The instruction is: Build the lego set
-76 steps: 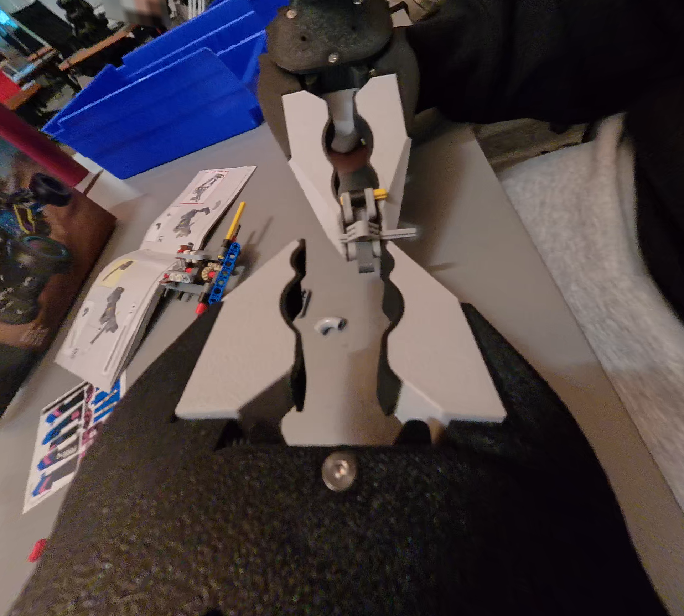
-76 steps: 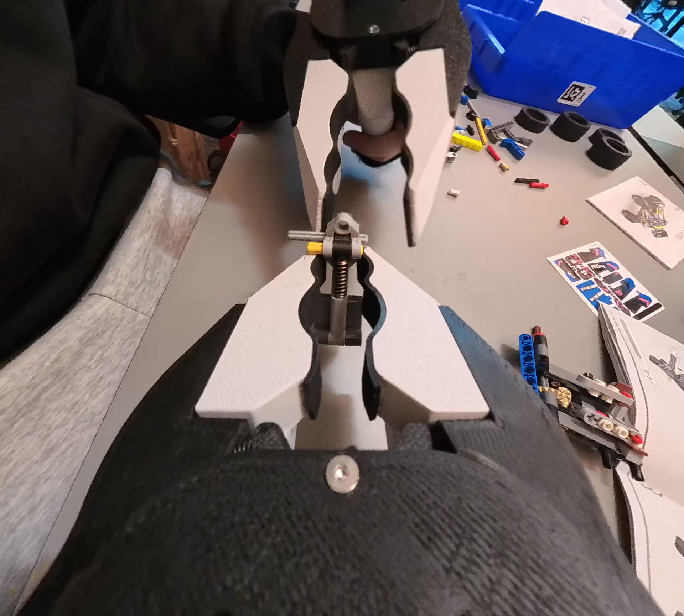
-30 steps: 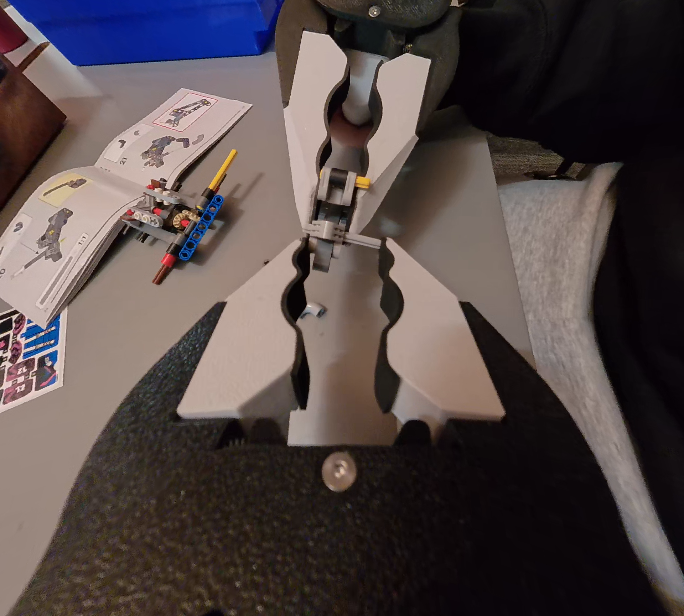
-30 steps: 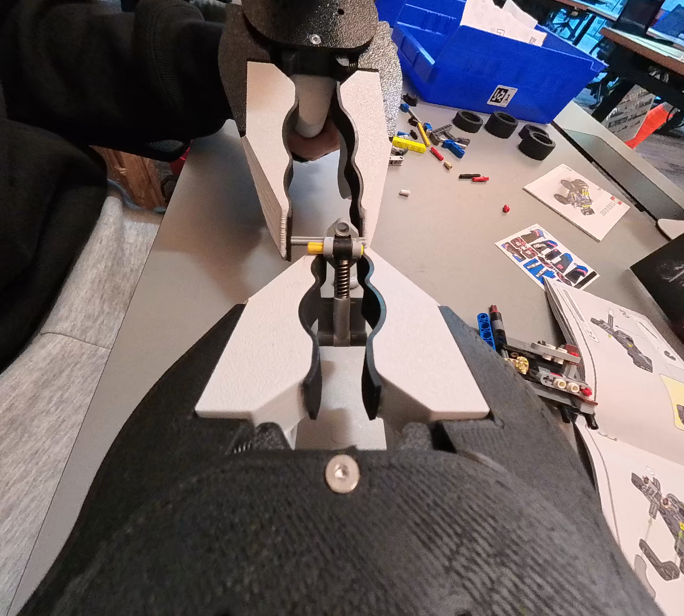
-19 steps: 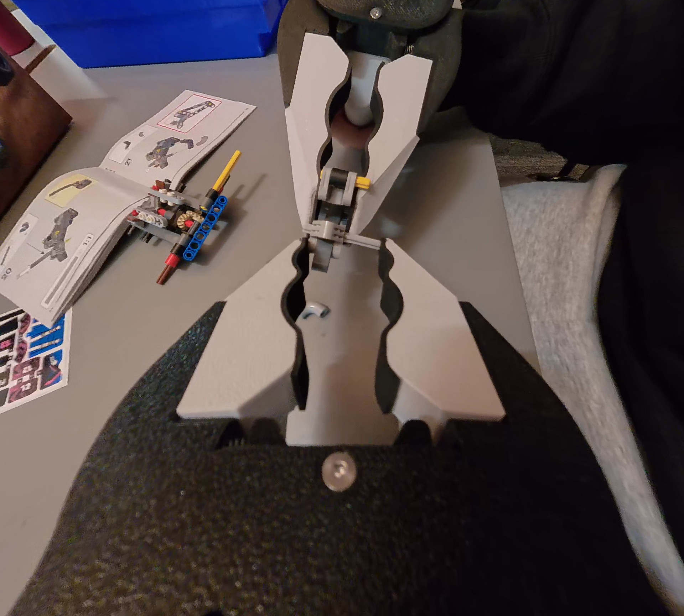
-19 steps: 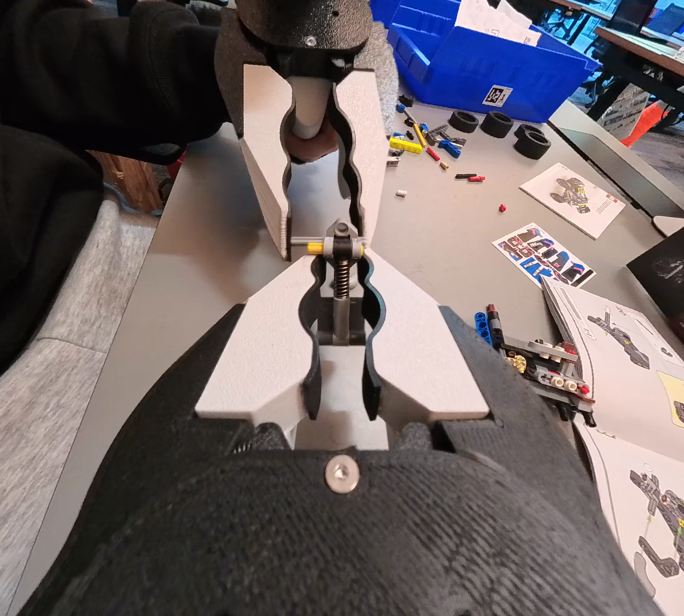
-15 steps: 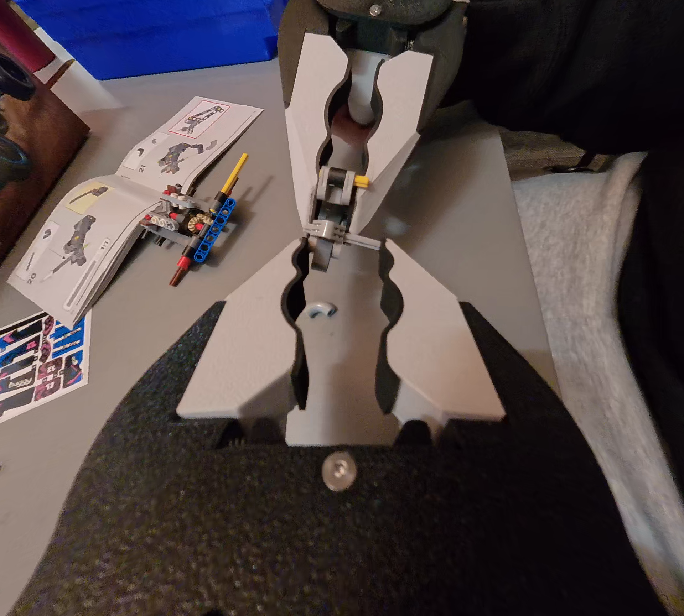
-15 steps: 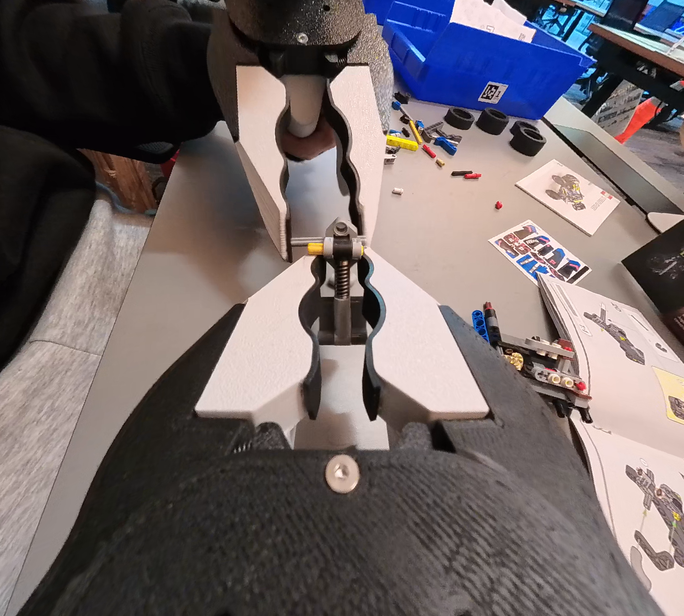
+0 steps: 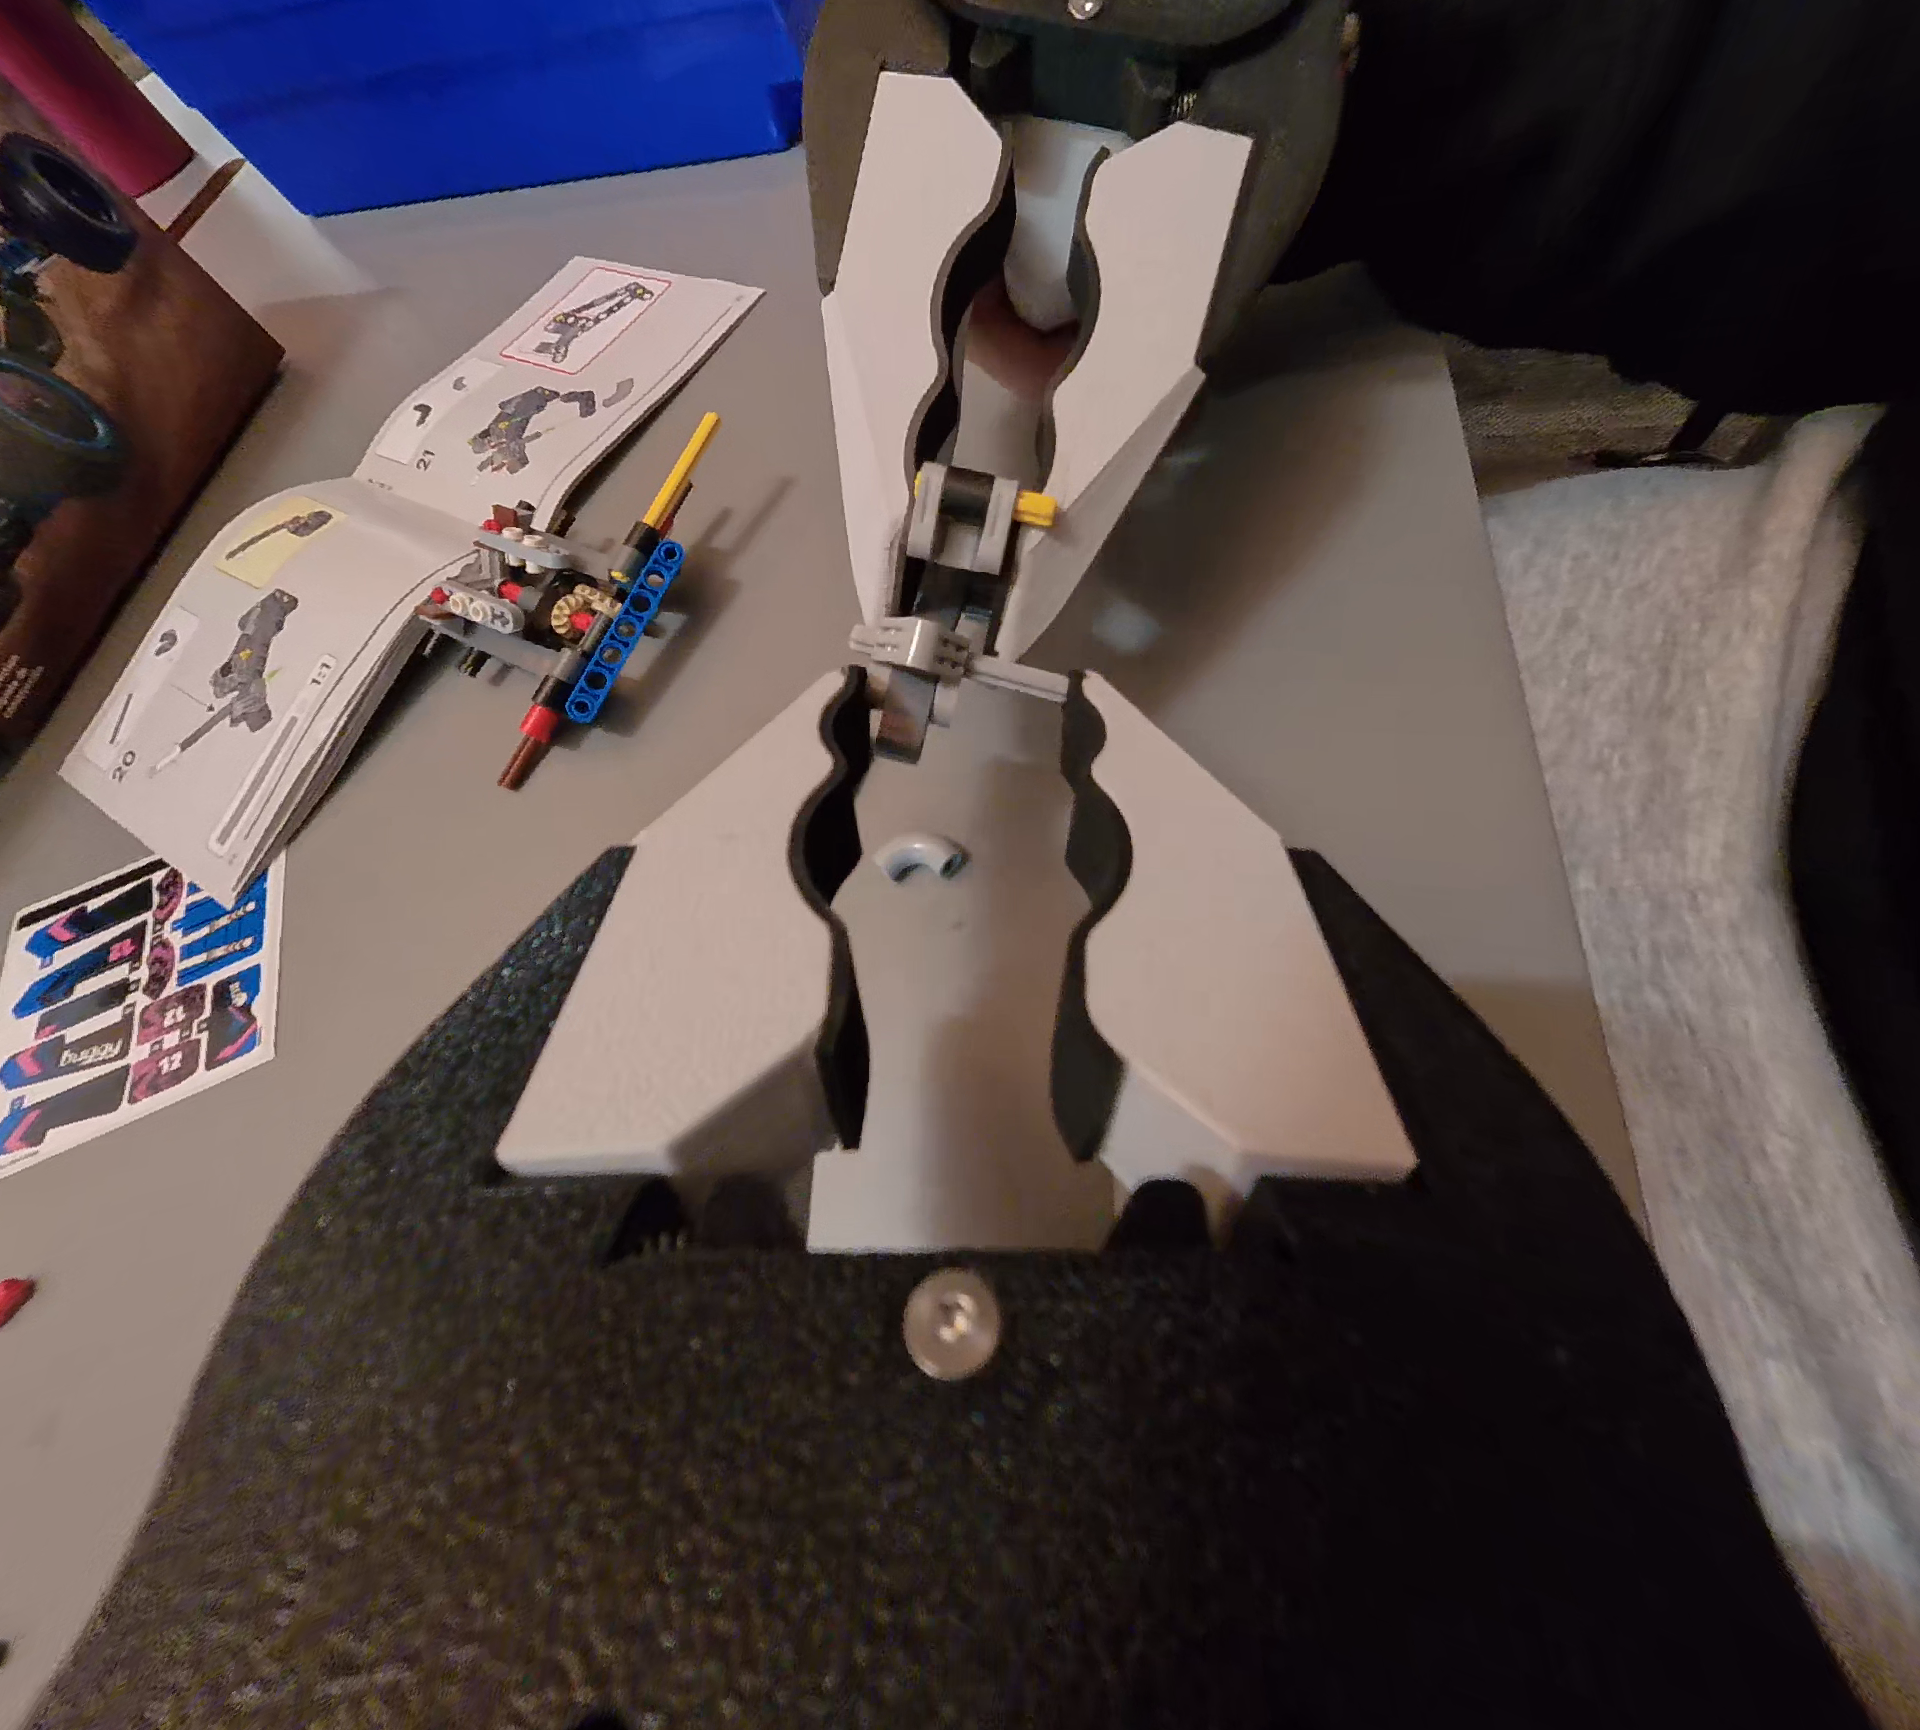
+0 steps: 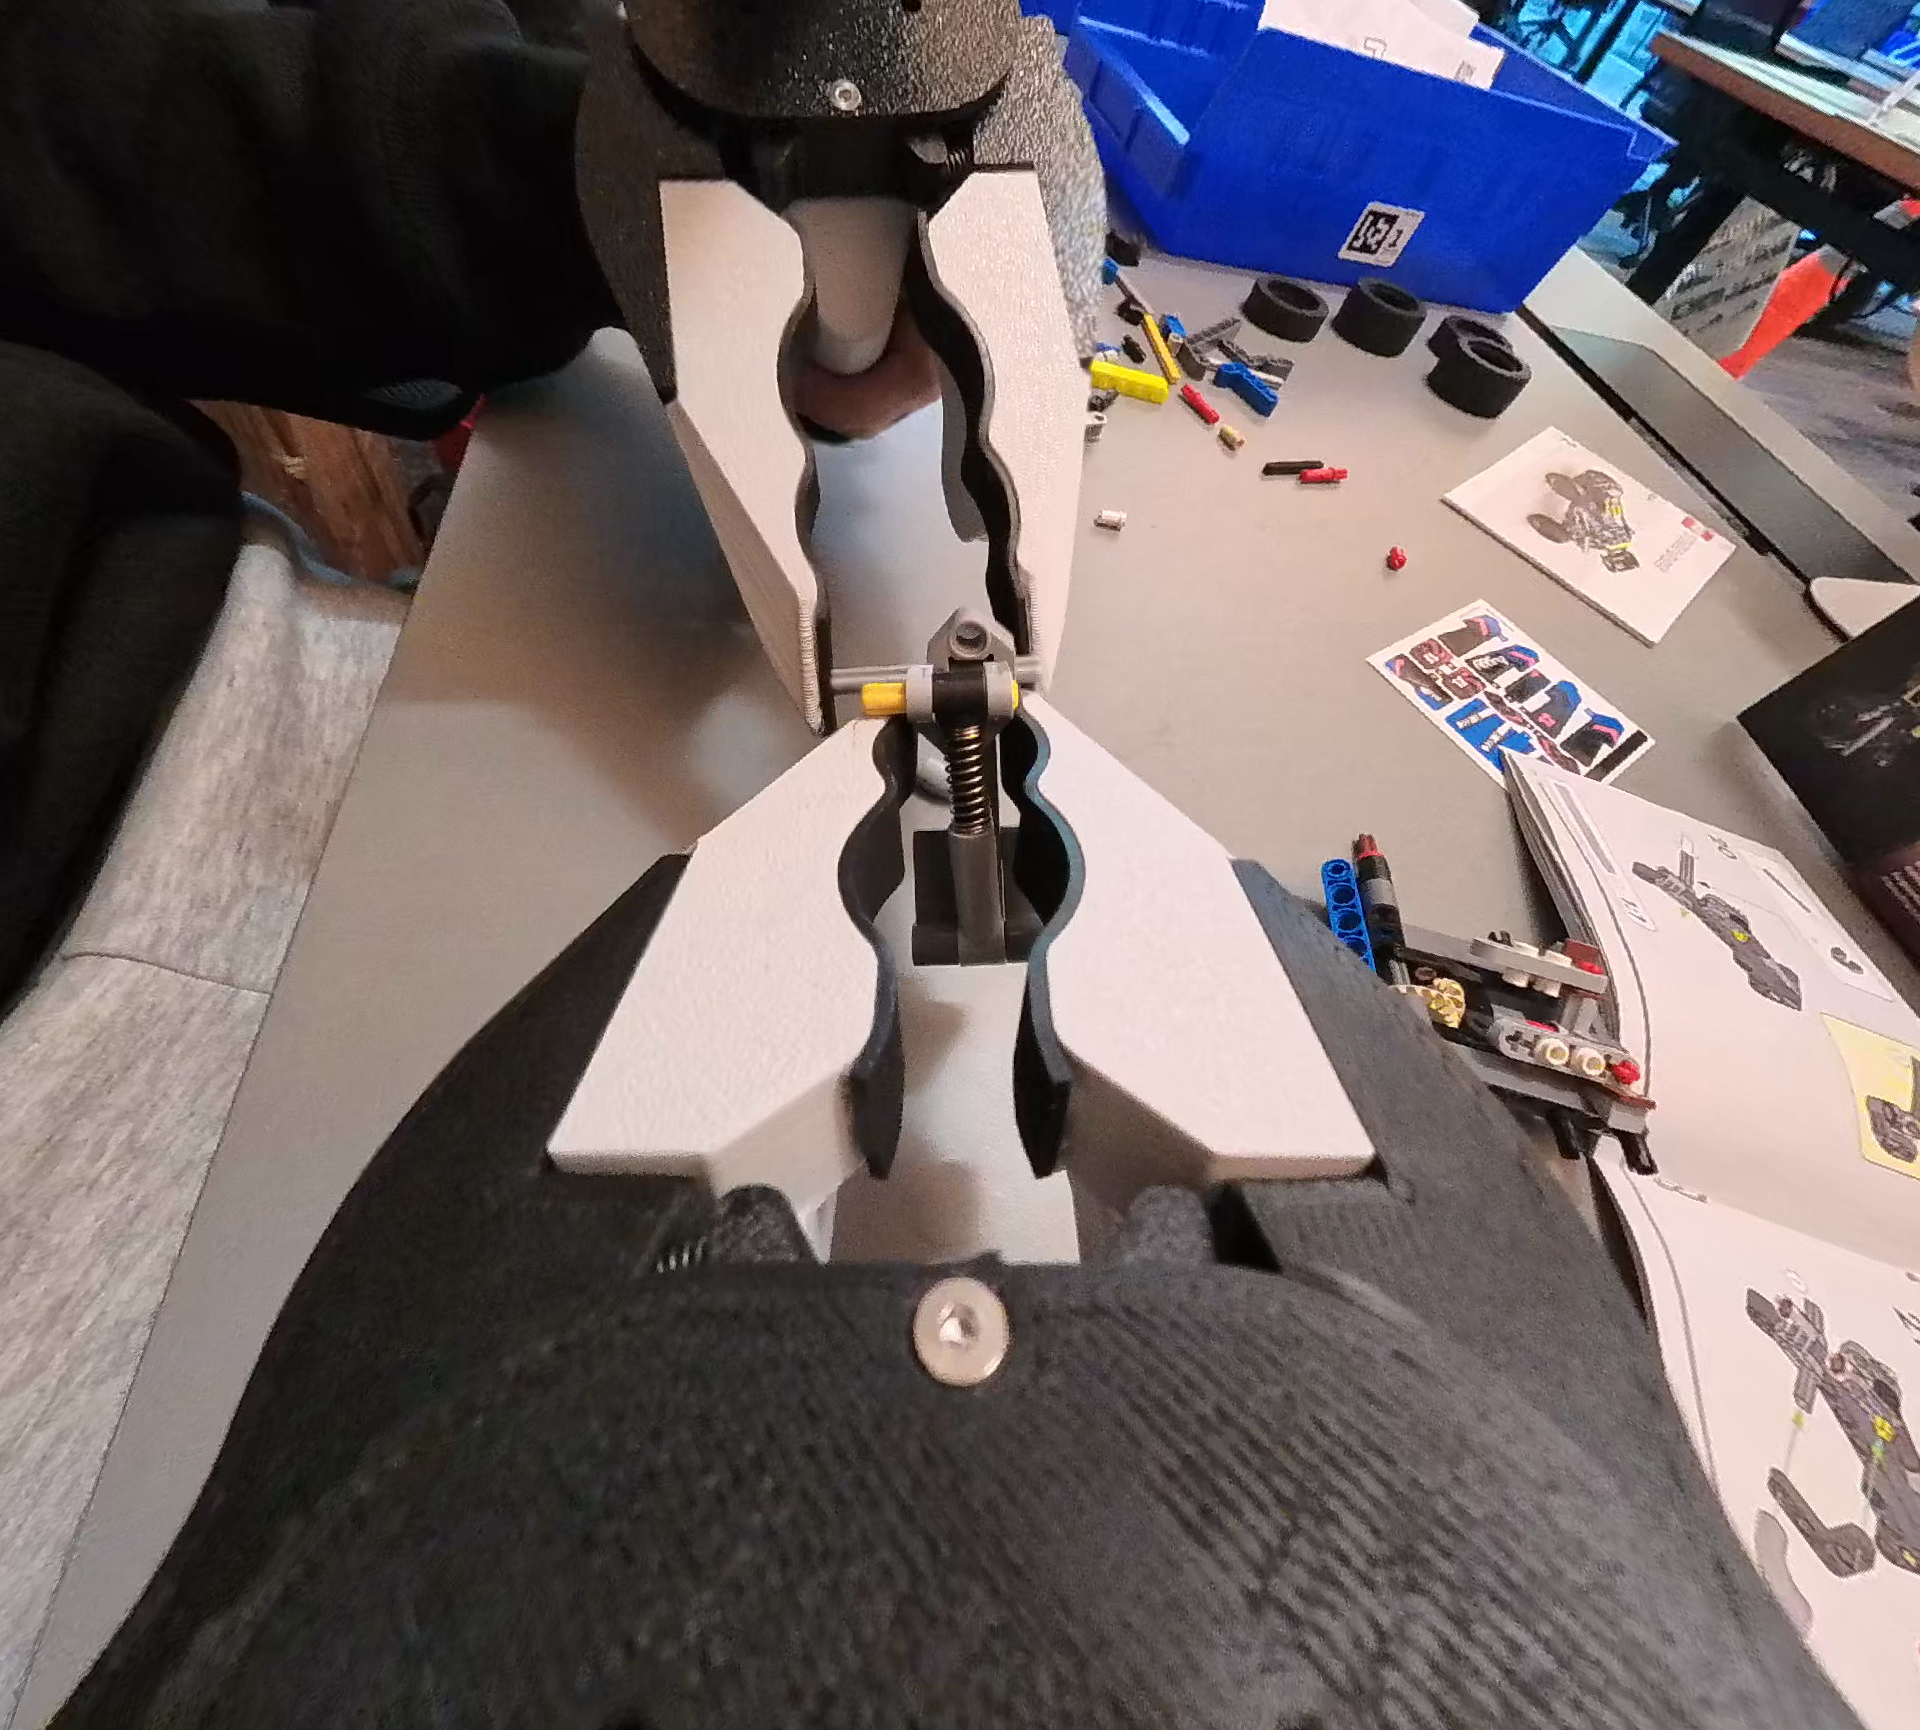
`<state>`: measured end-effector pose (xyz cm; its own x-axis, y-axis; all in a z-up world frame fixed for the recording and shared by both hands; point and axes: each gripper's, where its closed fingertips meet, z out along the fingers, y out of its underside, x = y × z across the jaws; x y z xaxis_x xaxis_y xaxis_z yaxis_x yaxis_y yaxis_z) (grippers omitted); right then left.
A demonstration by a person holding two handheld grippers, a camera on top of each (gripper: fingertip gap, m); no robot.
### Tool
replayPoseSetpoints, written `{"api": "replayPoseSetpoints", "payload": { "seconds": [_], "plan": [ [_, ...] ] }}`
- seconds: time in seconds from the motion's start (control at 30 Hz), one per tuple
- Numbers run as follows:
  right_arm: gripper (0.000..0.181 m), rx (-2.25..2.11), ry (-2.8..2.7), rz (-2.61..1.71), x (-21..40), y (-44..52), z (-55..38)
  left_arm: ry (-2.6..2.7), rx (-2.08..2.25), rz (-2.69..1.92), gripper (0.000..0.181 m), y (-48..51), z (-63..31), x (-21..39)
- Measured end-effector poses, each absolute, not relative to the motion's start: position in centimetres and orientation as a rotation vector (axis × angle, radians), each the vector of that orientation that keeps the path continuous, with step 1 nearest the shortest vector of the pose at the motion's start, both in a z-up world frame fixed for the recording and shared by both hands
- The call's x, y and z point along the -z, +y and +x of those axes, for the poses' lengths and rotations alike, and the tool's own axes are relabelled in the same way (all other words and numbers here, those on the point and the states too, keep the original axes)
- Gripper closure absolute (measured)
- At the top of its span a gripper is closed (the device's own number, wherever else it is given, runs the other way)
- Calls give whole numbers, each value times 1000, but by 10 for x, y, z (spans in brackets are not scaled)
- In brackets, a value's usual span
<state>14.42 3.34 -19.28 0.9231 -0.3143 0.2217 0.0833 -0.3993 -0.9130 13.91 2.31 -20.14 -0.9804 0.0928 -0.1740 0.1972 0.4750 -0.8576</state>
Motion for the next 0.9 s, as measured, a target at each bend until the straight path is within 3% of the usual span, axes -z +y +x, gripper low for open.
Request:
{"api": "replayPoseSetpoints", "payload": {
  "seconds": [0.57,0.9],
  "plan": [
    [167,394,131,-1932,192,35,138,2613,1564,317,146,26,132,199],
    [167,380,127,-1951,195,36,138,2527,1351,451,148,27,133,203]
  ]
}}
